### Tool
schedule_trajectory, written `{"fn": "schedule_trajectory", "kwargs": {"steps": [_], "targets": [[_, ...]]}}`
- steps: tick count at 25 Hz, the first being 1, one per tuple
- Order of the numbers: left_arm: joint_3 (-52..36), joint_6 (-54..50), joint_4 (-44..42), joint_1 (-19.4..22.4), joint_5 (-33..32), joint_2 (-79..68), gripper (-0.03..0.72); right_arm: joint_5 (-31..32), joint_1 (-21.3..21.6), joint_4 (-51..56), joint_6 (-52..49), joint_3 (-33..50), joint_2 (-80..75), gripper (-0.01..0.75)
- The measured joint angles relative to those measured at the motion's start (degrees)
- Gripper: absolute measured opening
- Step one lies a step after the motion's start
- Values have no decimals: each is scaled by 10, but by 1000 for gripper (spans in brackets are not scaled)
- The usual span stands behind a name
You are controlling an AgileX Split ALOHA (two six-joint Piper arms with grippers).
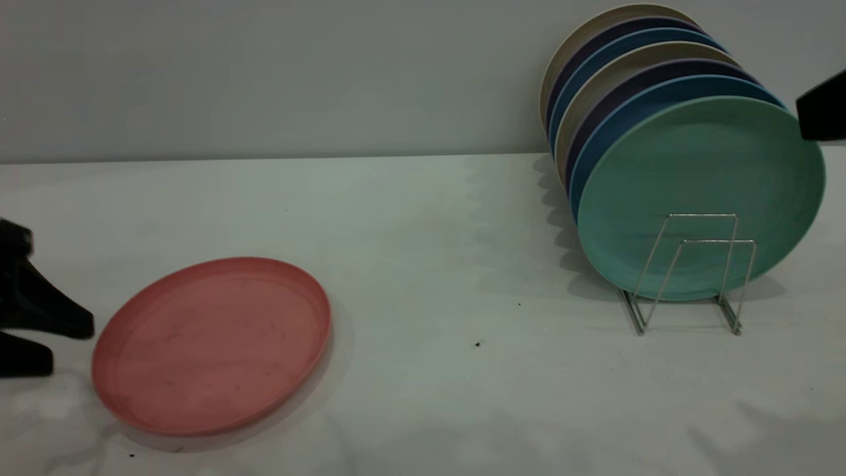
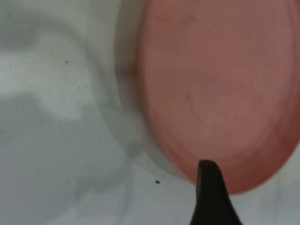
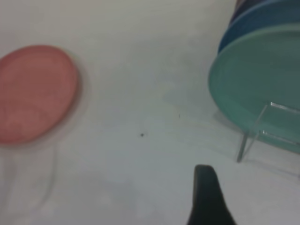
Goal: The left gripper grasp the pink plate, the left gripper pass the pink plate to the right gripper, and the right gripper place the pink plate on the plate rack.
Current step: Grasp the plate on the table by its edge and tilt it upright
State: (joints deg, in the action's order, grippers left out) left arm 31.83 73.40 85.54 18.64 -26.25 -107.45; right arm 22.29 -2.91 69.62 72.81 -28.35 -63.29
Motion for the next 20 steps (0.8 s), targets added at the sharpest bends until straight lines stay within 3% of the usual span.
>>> {"fn": "schedule_trajectory", "kwargs": {"steps": [9,20], "targets": [[1,132,141,0,1,-106,481,-7,0,16,13,0,0,505],[53,160,158,0,-31,-186,404,-18,0,21,16,0,0,505]]}}
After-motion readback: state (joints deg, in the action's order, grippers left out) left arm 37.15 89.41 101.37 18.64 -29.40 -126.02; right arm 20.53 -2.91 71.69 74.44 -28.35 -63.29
